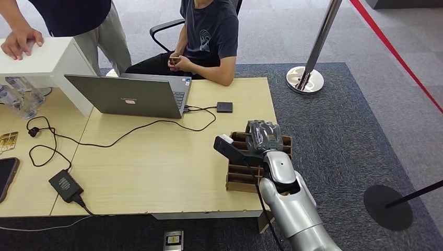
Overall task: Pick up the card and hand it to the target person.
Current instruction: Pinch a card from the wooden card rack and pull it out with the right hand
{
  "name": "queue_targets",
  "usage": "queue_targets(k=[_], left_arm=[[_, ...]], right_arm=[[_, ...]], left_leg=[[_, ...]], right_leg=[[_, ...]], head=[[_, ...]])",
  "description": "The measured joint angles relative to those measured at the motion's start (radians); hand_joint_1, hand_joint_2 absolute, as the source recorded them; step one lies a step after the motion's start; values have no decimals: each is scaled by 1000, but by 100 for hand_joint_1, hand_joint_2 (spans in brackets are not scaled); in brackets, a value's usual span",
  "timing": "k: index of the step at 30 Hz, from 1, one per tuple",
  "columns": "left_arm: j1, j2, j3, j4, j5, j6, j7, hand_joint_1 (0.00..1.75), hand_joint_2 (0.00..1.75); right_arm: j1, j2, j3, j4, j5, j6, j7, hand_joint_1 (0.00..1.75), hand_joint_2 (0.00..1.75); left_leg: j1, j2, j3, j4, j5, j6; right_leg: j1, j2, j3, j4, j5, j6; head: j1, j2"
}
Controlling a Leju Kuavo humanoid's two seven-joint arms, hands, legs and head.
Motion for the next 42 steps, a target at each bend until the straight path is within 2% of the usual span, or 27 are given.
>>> queue_targets(k=[28,42], left_arm=[[0,0,0,0,0,-4,-3,0,0],[0,0,0,0,3,-4,-3,0,0]], right_arm=[[-3,-19,8,-45,-5,4,1,175,175],[1,-44,40,-165,-6,2,0,175,175]], left_leg=[[0,0,0,0,0,0],[0,0,-1,0,0,0]], right_leg=[[0,0,0,0,0,0],[0,0,-1,0,0,0]], head=[[0,0],[0,0]])
